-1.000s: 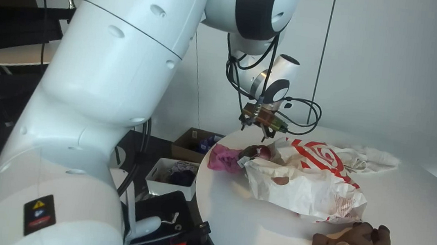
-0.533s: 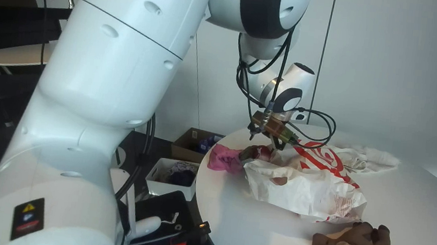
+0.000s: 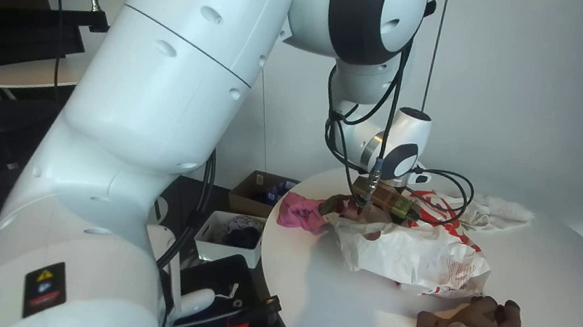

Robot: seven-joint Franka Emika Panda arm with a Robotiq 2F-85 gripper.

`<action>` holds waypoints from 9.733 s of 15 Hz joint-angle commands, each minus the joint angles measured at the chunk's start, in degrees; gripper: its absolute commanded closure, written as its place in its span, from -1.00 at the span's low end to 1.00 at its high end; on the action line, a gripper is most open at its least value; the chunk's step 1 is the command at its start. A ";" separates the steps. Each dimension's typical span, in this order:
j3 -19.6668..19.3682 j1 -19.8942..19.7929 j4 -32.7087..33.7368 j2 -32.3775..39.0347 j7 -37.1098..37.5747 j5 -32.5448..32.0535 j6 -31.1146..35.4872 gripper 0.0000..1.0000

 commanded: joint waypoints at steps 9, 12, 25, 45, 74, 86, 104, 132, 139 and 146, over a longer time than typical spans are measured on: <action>-15.60 9.79 4.47 5.41 17.61 -14.09 9.26 -1.00; -17.13 10.92 6.23 7.26 19.52 -15.30 9.60 -1.00; -18.40 8.38 12.05 11.89 20.18 -14.92 10.01 -1.00; -19.45 8.78 15.26 13.61 20.26 -15.81 9.94 -0.86; -4.91 1.90 6.06 0.38 12.07 -8.87 -4.49 0.66; 6.79 -7.12 -15.06 -13.42 -6.59 9.84 -15.99 0.66; 8.67 -11.03 -19.60 -13.89 -5.59 8.54 4.08 -1.00; -9.12 -0.92 -0.67 3.96 5.90 -5.42 18.61 -1.00; -22.54 9.49 -4.38 3.31 14.55 -8.16 27.31 -1.00; -28.59 13.62 -2.74 7.36 18.24 -7.48 25.30 -1.00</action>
